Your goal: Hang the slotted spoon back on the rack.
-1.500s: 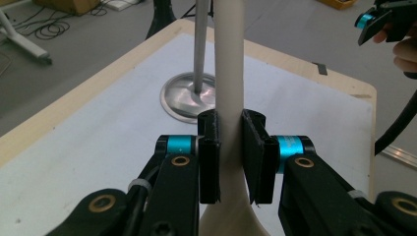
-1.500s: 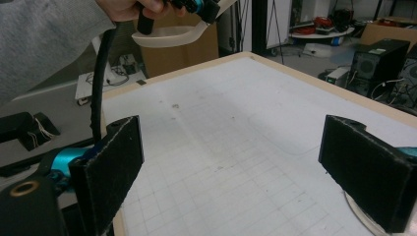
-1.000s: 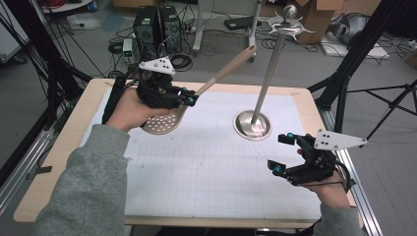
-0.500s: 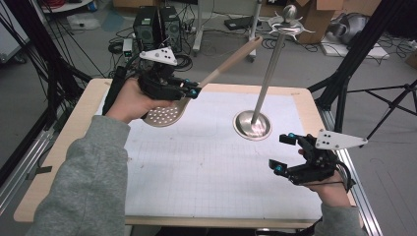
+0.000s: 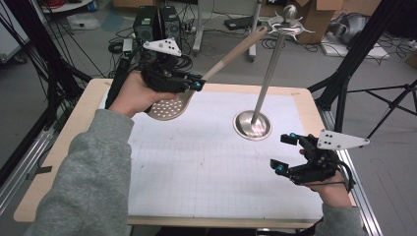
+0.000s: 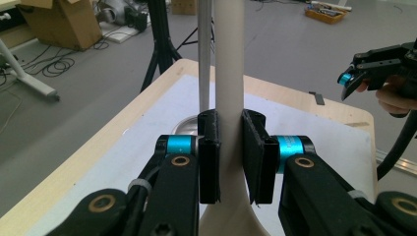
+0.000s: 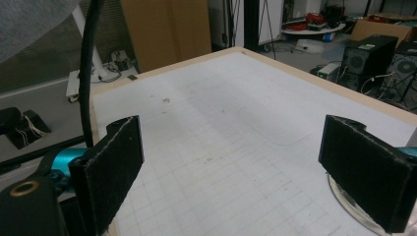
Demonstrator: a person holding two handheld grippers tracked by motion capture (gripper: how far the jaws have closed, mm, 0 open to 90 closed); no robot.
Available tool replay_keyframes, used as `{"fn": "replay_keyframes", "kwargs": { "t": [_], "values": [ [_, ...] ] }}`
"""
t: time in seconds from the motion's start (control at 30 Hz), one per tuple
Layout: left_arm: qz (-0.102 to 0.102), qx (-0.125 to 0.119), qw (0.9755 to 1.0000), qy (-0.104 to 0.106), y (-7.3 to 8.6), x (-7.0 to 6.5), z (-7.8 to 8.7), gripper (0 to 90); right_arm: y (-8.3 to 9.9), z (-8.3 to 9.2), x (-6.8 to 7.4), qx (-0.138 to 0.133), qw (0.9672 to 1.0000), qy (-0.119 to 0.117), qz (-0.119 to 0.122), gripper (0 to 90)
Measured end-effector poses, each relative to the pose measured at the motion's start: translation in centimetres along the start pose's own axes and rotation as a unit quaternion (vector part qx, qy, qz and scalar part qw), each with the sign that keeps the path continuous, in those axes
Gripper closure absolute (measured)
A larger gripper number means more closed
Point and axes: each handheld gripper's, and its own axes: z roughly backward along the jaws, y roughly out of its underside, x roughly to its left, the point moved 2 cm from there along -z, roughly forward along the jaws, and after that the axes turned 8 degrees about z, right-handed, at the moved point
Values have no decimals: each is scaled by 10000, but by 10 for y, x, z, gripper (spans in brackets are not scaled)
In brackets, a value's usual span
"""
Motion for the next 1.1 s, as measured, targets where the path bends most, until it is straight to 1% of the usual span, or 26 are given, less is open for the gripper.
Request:
{"fn": "replay_keyframes", "kwargs": {
  "t": [0.07, 0.23, 0.27, 0.33, 0.47, 0.53, 0.57, 0.77, 0.93, 1.1],
  "values": [
    [19, -14, 10000, 31, -1, -1, -3, 778, 0, 1, -1, -7, 10000, 17, 3, 89],
    [56, -5, 10000, -38, -2, -1, -8, 778, 1, 1, -1, -12, 10000, -3, 14, 88],
    [15, 26, 10000, -66, -2, 0, -8, 778, 1, 2, -1, -21, 10000, -7, 28, 88],
    [15, 20, 9999, -103, -2, -1, -9, 778, 1, 2, -1, -26, 10000, -11, 7, 89],
    [6, 28, 10000, -83, -2, -2, -11, 778, 1, 3, -2, -46, 10000, 4, 1, 88],
    [59, 20, 9999, -88, -2, -1, -14, 778, 1, 3, -2, -40, 10000, -2, 5, 88],
    [32, 27, 10000, -86, -2, -1, -14, 778, 1, 3, -2, -47, 10000, 10, 8, 89],
    [20, 18, 10000, -67, -1, 0, -19, 778, 1, 4, -2, -45, 10000, 10, -10, 88],
    [90, 6, 10000, -16, 2, 2, -26, 778, 2, 5, -3, -37, 10000, 14, -34, 88],
    [97, 40, 9999, -6, 2, 1, -30, 778, 1, 6, -3, -68, 10000, 23, -9, 88]
  ]
}}
